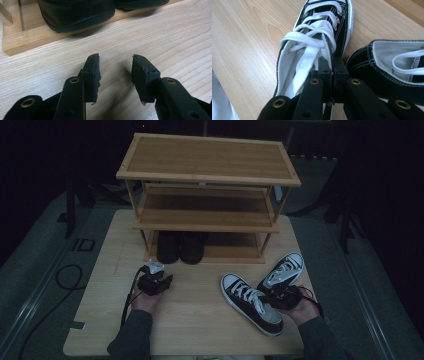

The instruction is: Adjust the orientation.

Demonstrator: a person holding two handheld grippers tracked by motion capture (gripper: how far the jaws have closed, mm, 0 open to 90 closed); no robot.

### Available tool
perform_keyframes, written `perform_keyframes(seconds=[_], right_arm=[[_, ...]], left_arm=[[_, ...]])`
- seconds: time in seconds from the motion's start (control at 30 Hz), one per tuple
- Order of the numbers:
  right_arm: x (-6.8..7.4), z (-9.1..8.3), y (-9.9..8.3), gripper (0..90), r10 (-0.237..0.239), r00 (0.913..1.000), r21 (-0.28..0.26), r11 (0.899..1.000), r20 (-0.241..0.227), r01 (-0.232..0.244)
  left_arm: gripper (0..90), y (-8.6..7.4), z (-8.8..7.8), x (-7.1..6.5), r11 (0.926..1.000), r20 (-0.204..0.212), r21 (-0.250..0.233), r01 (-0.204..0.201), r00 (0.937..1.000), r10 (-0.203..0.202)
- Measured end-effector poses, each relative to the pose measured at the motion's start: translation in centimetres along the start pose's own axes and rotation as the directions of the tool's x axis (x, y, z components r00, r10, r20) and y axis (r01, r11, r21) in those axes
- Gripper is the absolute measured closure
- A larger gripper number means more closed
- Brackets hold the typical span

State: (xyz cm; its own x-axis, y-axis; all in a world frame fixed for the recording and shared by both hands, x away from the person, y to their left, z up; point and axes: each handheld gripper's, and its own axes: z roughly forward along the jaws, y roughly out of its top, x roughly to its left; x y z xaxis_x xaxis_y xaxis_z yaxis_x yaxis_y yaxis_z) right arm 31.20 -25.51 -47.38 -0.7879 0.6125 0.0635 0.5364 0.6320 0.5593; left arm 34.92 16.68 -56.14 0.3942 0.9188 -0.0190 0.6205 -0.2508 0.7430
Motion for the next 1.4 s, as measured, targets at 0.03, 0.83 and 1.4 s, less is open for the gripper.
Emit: perform_keyframes(seconds=[0.03, 0.83, 1.4], right_arm=[[0.1, -0.1, 0.2, 88.4, -0.001, 1.0000, -0.003, 1.000, -0.005, 0.001], [-0.2, -1.7, 2.9, 88.3, -0.031, 0.9981, -0.068, 0.997, -0.054, 0.027], [-0.9, -2.3, 5.4, 88.2, -0.068, 0.9961, -0.101, 0.993, -0.056, 0.062]], left_arm=[[58.5, 0.0, 0.0, 0.0, 1.0000, 0.001, -0.001, 0.001, 1.0000, -0.001], [58.5, 0.0, 0.0, 0.0, 1.0000, 0.003, -0.002, 0.003, 1.0000, -0.003], [58.5, 0.0, 0.0, 0.1, 1.0000, 0.005, -0.002, 0.004, 1.0000, -0.004]])
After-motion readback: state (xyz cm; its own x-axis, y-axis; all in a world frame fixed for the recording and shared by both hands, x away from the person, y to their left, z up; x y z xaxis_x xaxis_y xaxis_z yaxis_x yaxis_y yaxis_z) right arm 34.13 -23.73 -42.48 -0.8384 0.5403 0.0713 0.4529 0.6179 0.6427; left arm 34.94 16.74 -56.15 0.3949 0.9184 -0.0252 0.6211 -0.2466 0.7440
